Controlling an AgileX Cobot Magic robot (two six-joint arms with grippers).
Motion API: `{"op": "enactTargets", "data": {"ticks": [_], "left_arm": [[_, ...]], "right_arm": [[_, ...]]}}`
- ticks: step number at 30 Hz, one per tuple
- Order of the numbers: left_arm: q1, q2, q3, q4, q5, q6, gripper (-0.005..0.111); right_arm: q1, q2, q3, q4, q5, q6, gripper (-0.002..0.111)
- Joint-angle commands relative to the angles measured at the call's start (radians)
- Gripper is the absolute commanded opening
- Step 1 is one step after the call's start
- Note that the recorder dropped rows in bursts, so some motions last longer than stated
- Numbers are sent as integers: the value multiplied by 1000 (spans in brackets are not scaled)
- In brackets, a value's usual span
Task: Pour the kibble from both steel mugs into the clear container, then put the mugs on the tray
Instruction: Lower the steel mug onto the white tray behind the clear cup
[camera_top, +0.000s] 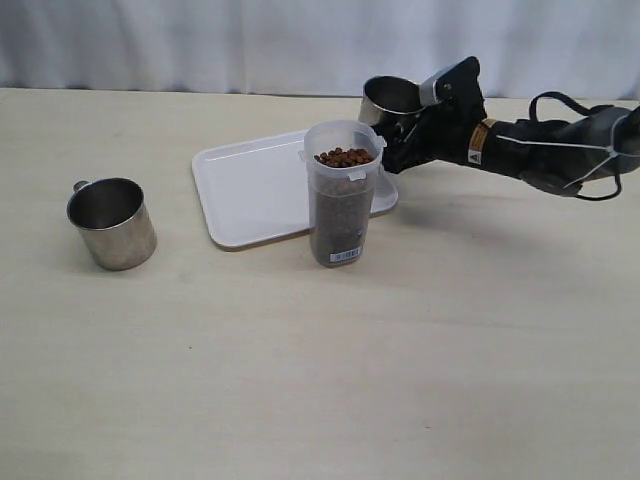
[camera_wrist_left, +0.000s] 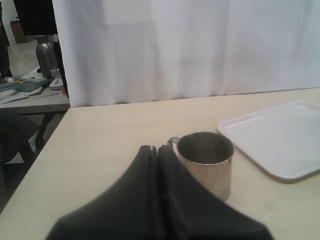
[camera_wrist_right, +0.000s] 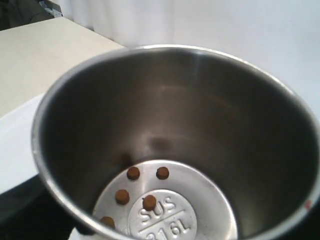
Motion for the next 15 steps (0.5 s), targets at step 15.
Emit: {"op": "enactTargets", "data": {"ticks": [15], "left_arm": [[-4,-3,3,0,-10,0,0]], "right_arm": [[81,106,-100,20,12,-49,5]]}}
